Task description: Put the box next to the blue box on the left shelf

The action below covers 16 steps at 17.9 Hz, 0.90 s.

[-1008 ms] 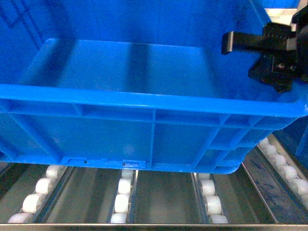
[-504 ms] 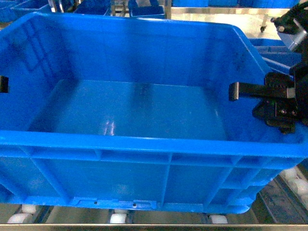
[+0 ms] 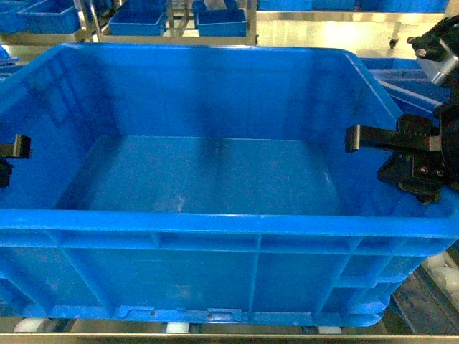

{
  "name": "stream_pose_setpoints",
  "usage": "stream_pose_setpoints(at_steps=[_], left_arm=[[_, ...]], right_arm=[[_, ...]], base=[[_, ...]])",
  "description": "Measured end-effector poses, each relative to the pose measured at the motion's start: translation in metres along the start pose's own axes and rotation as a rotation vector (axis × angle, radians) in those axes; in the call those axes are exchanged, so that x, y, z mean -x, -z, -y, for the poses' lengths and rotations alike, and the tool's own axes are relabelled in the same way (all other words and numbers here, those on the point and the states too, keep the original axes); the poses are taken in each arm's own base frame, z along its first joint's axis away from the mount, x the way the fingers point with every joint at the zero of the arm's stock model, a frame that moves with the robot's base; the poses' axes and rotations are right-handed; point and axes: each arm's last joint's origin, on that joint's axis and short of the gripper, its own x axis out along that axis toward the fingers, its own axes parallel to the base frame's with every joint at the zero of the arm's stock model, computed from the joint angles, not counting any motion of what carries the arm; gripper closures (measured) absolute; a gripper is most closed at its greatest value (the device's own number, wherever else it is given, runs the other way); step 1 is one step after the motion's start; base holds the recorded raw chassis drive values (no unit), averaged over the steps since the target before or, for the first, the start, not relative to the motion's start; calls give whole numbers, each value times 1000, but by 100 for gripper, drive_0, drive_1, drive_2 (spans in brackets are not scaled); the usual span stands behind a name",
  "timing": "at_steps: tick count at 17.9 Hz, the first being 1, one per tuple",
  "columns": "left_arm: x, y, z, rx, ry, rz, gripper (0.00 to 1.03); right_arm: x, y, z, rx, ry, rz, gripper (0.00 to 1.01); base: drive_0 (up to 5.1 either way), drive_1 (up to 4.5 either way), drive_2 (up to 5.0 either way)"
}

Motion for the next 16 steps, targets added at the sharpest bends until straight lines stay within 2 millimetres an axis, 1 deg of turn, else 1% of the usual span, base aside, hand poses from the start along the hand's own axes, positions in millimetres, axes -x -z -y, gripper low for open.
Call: stream_pose_setpoints(at_steps=[2, 3, 5, 6, 7, 8, 9, 10, 11, 14, 16], left_arm=[[-3, -1, 0, -2, -10, -12, 73], [-5, -1, 0, 1, -16, -20, 70], [-11, 2, 4, -17, -60, -9, 51], [-11, -1, 5, 0, -44, 39, 41], [-12, 1, 5, 42, -40, 62, 30], [-12, 0, 5, 77, -41, 97, 21], [-12, -1, 2, 125, -66, 147, 10], [-12, -3, 0, 163, -86, 189, 3], [-10, -7, -5, 219, -103, 257, 6], [7, -26, -13, 322, -101, 444, 5], [13, -30, -14, 329, -81, 472, 5]], right_arm=[[-1, 0, 1, -12, -15, -11, 95], [-2, -2, 2, -94, -34, -13, 84], [-3, -4, -1, -192, -65, -14, 65], [-3, -6, -1, -223, -76, -1, 56], [-2, -9, -3, -254, -101, 26, 45], [-3, -9, -3, -272, -114, 46, 35], [-3, -9, -2, -285, -125, 81, 24], [-1, -12, -3, -295, -145, 123, 15], [5, -17, -5, -298, -168, 170, 3], [17, -27, -7, -310, -215, 291, 3], [18, -28, -6, -320, -190, 351, 3]], base=[[0, 0, 0], [0, 0, 0], [0, 0, 0], [0, 0, 0], [0, 0, 0], [0, 0, 0], [0, 0, 0], [0, 0, 0], [0, 0, 0], [0, 0, 0], [0, 0, 0]])
